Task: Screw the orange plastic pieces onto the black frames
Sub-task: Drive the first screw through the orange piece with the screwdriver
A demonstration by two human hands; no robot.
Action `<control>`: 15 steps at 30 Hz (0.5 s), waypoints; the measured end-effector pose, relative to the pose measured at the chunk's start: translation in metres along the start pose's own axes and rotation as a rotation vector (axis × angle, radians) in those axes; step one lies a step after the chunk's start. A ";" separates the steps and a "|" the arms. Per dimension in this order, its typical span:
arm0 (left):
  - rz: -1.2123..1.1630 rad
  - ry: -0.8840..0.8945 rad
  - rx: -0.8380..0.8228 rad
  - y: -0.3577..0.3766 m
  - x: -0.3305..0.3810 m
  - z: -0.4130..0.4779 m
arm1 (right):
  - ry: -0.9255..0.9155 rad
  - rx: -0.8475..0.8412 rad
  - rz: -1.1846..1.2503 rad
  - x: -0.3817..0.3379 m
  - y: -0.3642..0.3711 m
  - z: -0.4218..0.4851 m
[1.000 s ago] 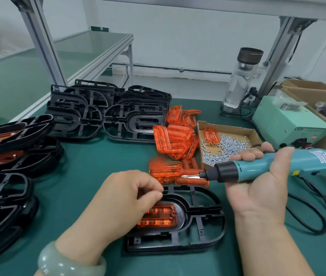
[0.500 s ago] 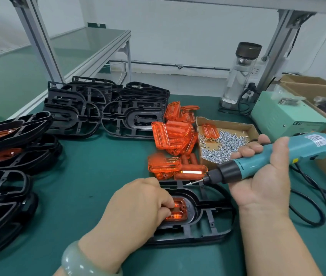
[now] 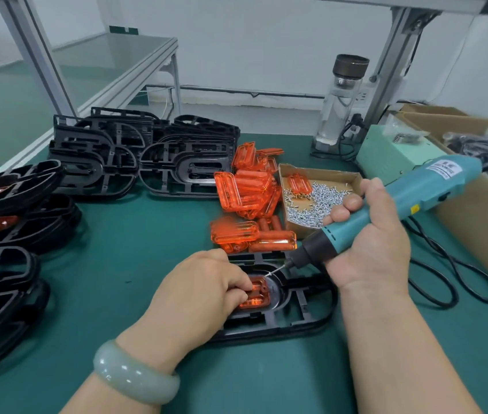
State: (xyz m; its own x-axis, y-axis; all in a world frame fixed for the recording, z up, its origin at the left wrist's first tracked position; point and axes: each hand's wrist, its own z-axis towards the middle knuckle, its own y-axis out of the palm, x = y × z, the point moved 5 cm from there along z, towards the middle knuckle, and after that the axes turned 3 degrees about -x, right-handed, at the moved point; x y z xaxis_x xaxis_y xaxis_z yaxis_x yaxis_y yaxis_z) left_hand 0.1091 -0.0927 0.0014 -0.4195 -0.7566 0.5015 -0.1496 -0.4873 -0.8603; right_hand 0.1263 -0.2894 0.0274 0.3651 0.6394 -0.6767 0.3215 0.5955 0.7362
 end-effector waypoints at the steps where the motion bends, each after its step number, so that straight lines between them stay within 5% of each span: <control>1: -0.008 0.002 0.001 0.000 0.000 0.000 | -0.005 0.002 -0.015 0.000 0.000 0.000; 15: -0.034 -0.010 0.009 0.001 -0.001 0.000 | -0.052 -0.063 -0.108 -0.001 0.002 -0.002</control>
State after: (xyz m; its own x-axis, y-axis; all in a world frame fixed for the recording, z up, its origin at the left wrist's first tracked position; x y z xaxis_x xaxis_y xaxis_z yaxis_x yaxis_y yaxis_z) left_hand 0.1095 -0.0928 -0.0001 -0.4051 -0.7441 0.5313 -0.1558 -0.5164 -0.8420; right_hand 0.1248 -0.2877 0.0296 0.3765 0.5453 -0.7489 0.3065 0.6896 0.6562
